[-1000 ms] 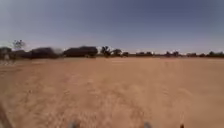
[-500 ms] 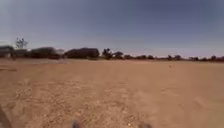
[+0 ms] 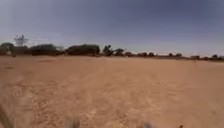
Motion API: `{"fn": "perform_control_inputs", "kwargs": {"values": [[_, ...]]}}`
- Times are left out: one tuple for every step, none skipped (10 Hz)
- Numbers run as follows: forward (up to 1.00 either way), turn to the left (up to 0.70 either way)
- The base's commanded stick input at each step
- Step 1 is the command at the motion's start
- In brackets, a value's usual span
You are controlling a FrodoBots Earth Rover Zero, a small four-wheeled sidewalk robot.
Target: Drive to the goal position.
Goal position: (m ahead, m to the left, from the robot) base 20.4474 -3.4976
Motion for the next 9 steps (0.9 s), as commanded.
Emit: {"fn": "perform_control_inputs", "kwargs": {"values": [[0.70, 0.00], [0.70, 0.00], [0.70, 0.00], [0.70, 0.00], [0.70, 0.00], [0.70, 0.00], [0.70, 0.00], [0.70, 0.00], [0.70, 0.00]]}}
